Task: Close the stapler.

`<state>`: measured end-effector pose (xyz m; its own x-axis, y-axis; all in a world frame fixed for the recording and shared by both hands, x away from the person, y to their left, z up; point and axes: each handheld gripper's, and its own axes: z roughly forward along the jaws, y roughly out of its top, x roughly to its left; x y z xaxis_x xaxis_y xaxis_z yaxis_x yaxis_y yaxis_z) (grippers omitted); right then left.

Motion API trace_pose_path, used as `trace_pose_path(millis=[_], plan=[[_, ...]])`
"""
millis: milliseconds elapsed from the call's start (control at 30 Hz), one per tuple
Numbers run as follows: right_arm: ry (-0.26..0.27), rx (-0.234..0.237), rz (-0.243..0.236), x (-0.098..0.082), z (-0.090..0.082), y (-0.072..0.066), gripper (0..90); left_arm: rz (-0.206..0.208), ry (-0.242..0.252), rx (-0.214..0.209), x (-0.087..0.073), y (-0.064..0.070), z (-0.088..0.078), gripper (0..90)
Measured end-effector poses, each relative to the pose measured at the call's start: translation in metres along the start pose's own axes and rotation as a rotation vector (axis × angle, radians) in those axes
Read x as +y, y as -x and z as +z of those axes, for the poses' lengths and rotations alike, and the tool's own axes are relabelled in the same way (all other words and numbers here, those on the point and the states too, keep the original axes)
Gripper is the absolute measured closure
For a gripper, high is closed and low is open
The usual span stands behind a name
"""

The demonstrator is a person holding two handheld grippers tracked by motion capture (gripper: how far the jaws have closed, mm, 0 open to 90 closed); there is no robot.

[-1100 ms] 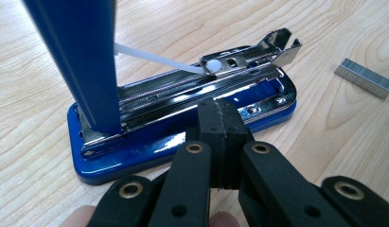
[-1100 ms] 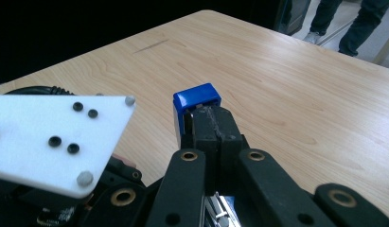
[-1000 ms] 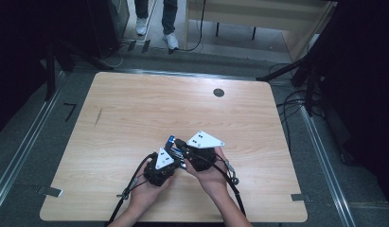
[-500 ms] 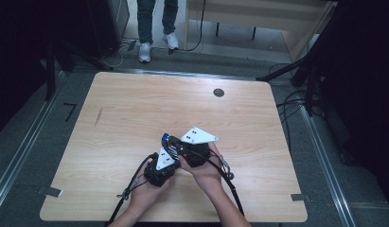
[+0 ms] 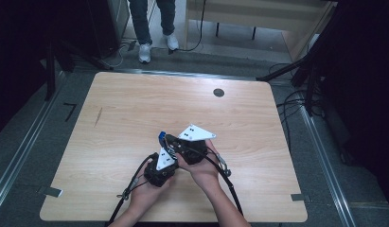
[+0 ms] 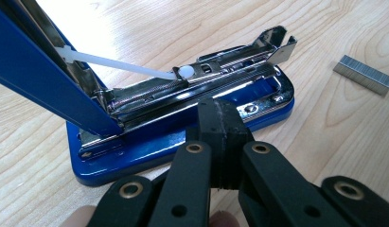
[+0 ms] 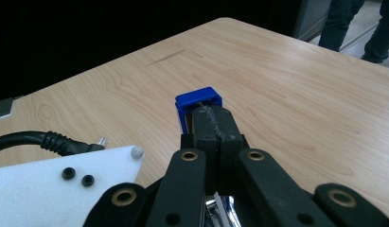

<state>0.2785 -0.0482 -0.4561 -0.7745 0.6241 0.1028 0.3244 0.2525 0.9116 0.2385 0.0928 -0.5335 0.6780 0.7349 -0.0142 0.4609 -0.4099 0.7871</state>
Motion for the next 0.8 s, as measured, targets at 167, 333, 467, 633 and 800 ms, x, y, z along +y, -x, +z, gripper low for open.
trace_pose_path(millis=[167,333,467,633,800], plan=[[-0.023,0.015,-0.02,0.0,0.006,-0.002,90.0,0.002,0.0,0.004,0.0,0.001,0.0,90.0],[-0.048,0.034,-0.018,-0.004,0.015,0.0,90.0,0.002,-0.003,0.002,0.0,0.0,0.0,90.0],[-0.043,0.083,0.028,-0.005,0.017,0.01,90.0,0.006,-0.003,0.003,0.0,0.0,0.0,90.0],[-0.065,0.129,0.028,-0.007,0.024,0.013,90.0,0.008,-0.006,0.0,0.0,0.0,0.0,90.0],[-0.082,0.145,0.045,-0.008,0.031,0.016,90.0,0.008,-0.008,0.0,0.0,-0.001,-0.001,90.0]])
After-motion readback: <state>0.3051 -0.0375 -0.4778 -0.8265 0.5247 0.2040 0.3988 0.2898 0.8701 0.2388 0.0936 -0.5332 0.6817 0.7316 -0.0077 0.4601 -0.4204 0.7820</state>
